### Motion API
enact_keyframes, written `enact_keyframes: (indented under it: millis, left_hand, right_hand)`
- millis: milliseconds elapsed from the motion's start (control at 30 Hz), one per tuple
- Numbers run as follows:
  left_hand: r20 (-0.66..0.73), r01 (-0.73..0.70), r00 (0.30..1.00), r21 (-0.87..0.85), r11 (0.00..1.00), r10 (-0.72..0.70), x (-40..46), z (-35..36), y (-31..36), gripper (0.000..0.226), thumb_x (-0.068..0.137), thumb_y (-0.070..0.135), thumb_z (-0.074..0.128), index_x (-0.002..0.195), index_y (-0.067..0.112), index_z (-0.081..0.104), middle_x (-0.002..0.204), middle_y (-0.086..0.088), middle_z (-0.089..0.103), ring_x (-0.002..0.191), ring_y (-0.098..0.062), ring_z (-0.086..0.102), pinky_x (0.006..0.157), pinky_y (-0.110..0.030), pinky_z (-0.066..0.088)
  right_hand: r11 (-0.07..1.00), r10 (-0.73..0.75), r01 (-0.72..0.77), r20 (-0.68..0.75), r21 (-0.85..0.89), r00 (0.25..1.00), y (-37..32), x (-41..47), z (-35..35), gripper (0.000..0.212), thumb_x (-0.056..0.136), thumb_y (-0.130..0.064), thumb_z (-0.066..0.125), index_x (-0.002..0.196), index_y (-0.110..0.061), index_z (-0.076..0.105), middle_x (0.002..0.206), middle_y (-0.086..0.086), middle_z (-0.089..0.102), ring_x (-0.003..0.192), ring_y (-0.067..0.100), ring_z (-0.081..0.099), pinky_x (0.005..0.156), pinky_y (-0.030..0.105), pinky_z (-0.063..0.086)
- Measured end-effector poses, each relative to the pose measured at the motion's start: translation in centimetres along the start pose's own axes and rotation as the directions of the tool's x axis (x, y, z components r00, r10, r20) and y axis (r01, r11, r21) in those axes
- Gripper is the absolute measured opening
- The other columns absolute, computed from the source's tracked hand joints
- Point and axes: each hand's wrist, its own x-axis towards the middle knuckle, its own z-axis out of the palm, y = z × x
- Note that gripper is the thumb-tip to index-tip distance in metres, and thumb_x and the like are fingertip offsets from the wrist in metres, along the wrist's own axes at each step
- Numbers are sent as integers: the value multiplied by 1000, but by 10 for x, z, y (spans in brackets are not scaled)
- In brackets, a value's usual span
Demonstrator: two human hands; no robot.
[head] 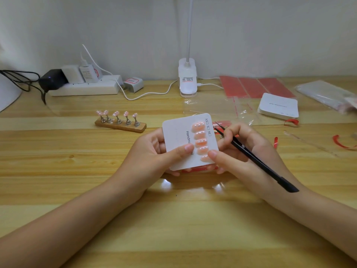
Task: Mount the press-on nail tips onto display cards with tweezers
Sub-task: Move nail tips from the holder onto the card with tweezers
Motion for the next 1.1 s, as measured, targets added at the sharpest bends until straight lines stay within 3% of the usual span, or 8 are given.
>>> enact_keyframes:
  millis: [300,467,600,733,867,1000,1100]
  left_hand:
    - [5,2,1000,-5,1000,-2,1,1,1,34,60,24,68,94,16,64,75,1,73,60,-6,65,43,-16,48]
    - [13,0,1000,-6,1000,0,0,1,0,33,60,23,69,92,15,64,70,-1,72,55,-6,63,43,-17,48]
    - [9,0,1000,-2,1000,0,1,2,1,32,61,22,68,92,15,64,70,1,72,55,-5,64,43,-16,48]
    - [9,0,1000,1,1000,0,1,2,1,32,61,22,68,92,15,64,71,1,72,56,-5,64,43,-16,48]
    - [17,-4,1000,16,1000,4,0,3,2,33,61,24,68,92,15,63,70,-1,72,55,-8,65,44,-16,48]
    - [26,-12,1000,23,1000,11,0,3,1,32,62,23,68,92,15,63,70,-2,72,54,-9,65,43,-16,48]
    - [32,-11,999,18,1000,10,0,3,1,30,63,20,68,92,14,63,67,-2,71,52,-9,64,42,-16,46]
  right_hand:
    - [995,-15,14,2,94,1000,0,0,2,28,62,-12,69,75,-10,45,67,-1,57,64,15,69,54,20,54]
    - [998,-14,13,18,61,1000,2,1,2,28,72,6,67,75,-8,43,63,-5,57,64,13,66,56,23,55]
    - [997,-13,13,-2,71,1000,1,0,2,26,70,0,68,73,-10,44,68,2,54,66,19,64,56,22,55]
    - [998,-9,9,-8,59,1000,-1,-1,1,28,61,-18,72,72,-13,47,65,-4,55,68,21,65,56,22,55]
    - [997,-34,36,29,-64,999,2,1,-2,37,69,-1,78,73,-15,45,63,-9,60,58,9,63,58,21,53]
    - [997,-12,17,66,-81,998,4,3,-4,32,65,-12,75,68,-31,49,68,-3,53,62,32,52,66,49,49]
    - [998,-12,18,98,-61,995,4,4,-5,33,65,-11,73,66,-34,49,66,-4,59,60,21,59,64,42,51]
